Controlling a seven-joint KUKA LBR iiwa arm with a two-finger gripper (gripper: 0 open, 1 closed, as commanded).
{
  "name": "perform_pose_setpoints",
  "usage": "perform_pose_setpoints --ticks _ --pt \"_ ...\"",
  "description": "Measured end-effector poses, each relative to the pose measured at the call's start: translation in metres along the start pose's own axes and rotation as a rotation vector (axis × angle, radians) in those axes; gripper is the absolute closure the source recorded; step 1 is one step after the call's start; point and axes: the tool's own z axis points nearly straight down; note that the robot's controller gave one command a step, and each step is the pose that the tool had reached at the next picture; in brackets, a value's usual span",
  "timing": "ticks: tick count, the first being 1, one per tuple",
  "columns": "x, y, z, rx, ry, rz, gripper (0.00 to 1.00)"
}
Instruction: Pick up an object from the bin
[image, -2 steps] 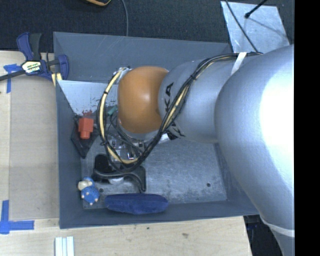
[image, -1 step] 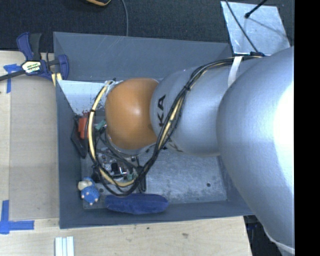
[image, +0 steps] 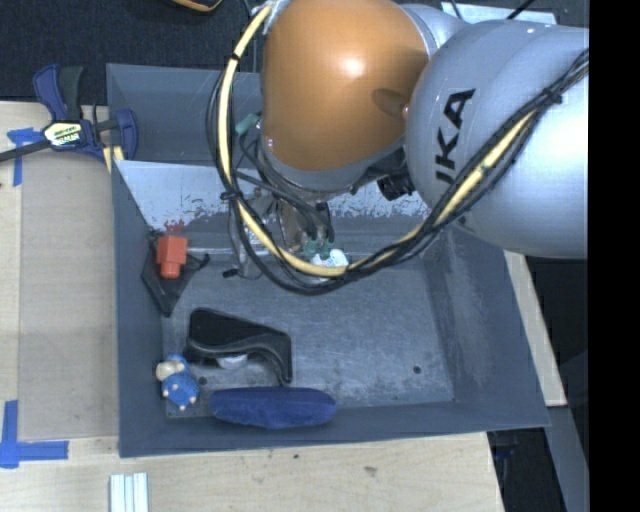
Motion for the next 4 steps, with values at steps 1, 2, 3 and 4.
perform_pose_setpoints --ticks 1,2,3,4 --pt "-0.030 0.024 0.114 0.005 0.017 0.049 1.00" --pt "-0.009 0.020 0.181 0.006 0.016 0.191 1.00" --pt "-0.011 0.021 0.177 0.004 0.010 0.191 0.00" --pt "0.028 -0.012 0.256 -0.002 -0.001 -0.371 0.00"
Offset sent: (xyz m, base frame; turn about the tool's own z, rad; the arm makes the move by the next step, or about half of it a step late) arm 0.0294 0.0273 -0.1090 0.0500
